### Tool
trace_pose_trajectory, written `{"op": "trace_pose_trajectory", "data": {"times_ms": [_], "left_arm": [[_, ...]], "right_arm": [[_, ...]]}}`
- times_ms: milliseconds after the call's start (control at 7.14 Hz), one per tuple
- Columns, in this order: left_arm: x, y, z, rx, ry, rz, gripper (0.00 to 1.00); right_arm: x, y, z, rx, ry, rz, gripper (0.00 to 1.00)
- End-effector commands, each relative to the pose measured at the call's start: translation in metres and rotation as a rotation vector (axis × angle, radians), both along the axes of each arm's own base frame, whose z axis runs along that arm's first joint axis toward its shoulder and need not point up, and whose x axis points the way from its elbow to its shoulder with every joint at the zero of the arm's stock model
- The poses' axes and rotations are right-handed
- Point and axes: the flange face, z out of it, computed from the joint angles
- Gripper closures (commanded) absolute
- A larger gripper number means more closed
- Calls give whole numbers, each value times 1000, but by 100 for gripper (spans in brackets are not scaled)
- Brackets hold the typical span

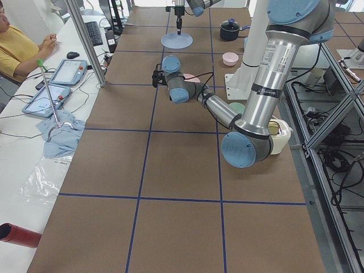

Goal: Stack three plates with pink and blue
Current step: 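Slide the blue plate with the right gripper onto the pink plate stack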

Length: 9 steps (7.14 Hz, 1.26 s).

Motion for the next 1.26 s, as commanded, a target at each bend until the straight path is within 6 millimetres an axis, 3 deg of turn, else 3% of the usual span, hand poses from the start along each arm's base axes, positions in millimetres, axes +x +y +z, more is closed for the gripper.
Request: {"op": "trace_pose_trajectory", "data": {"times_ms": [0,280,420,840,980,1120], "left_arm": [[-12,-8,-2,-1,8,-2,0],[-11,-8,-3,-1,10,-1,0],[-10,-9,-3,-3,8,-3,0],[-9,-9,-2,-4,8,0,0],[-9,-9,-2,-3,8,-1,0],[-10,-10,-3,-3,8,-3,0]], "right_arm": [[-143,44,-92,-71,-75,102,100],[-210,84,-122,-80,-37,108,100],[-228,94,-128,-75,-20,107,100],[-245,91,-138,-81,-5,101,100],[-252,91,-127,-80,17,94,39],[-265,102,-115,-60,46,113,0]]}}
